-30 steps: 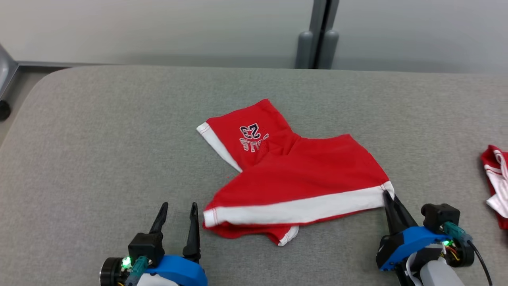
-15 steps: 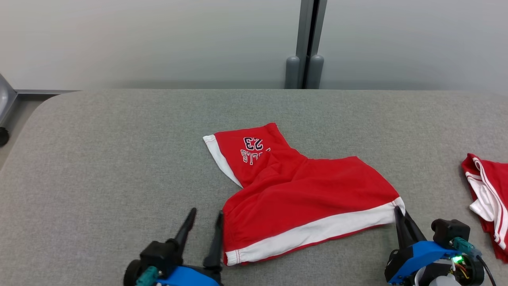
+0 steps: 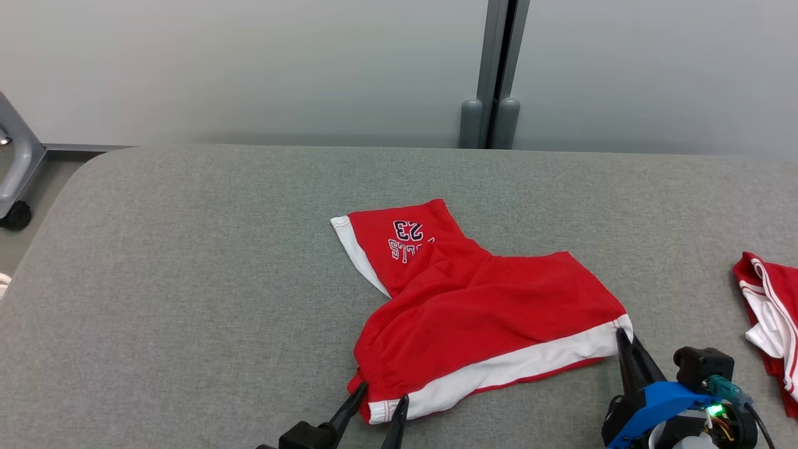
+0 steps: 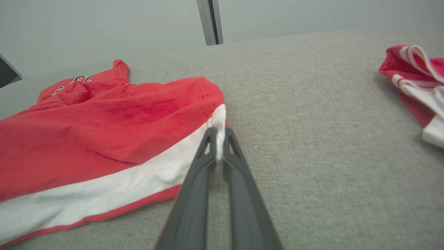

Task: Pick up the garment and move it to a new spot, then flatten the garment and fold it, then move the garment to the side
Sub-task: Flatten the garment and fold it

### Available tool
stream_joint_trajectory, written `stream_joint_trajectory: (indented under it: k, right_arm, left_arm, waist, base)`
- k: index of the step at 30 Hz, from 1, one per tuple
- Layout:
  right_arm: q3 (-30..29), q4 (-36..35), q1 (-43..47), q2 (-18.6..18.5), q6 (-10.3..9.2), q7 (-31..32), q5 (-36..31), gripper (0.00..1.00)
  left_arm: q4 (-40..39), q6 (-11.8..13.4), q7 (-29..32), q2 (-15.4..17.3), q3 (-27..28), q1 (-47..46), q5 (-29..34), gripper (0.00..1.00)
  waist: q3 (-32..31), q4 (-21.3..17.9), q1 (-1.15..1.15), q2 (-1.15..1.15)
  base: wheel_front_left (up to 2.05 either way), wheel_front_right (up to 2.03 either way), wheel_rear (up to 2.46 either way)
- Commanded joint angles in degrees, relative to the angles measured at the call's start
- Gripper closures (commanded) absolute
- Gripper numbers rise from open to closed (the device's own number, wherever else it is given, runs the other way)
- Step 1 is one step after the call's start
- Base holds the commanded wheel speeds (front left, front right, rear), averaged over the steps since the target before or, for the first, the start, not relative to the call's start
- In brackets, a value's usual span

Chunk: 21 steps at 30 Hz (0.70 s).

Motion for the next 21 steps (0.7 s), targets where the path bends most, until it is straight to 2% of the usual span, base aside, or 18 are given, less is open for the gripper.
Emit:
stream_joint_trajectory:
  k: [1,7,18,20,21]
  right_arm:
    - [-0.1,0.1,0.7,-0.2,0.01,-0.1,0.3,1.0]
    - [-0.4,-0.1,0.6,-0.2,0.01,-0.1,0.2,1.0]
    - [-0.1,0.1,-0.1,-0.2,0.01,-0.1,0.5,1.0]
    - [0.1,0.0,-0.3,-0.2,0.01,-0.1,0.5,1.0]
    - [0.1,0.0,-0.3,-0.2,0.01,0.0,0.6,1.0]
  left_arm:
    - [-0.2,-0.1,0.0,0.7,0.0,0.6,-0.4,0.0]
    - [-0.4,-0.1,0.0,1.1,1.0,1.4,0.1,0.0]
    - [-1.1,-0.1,0.0,2.4,-2.6,1.1,-2.2,0.0]
    - [-0.9,-0.1,0.0,2.6,-3.5,0.8,-2.5,0.22]
    - [-0.7,-0.1,0.0,2.7,-3.7,0.6,-2.7,0.44]
  waist:
    - [0.0,0.2,0.0,0.0]
    - [0.2,0.8,0.0,0.0]
    - [0.6,1.9,0.0,0.0]
    - [0.6,2.0,0.0,0.0]
    - [0.6,2.0,0.0,0.0]
  base:
    - [0.0,0.0,0.0]
    - [0.0,0.0,0.0]
    - [0.0,0.0,0.0]
    - [0.0,0.0,0.0]
    - [0.0,0.0,0.0]
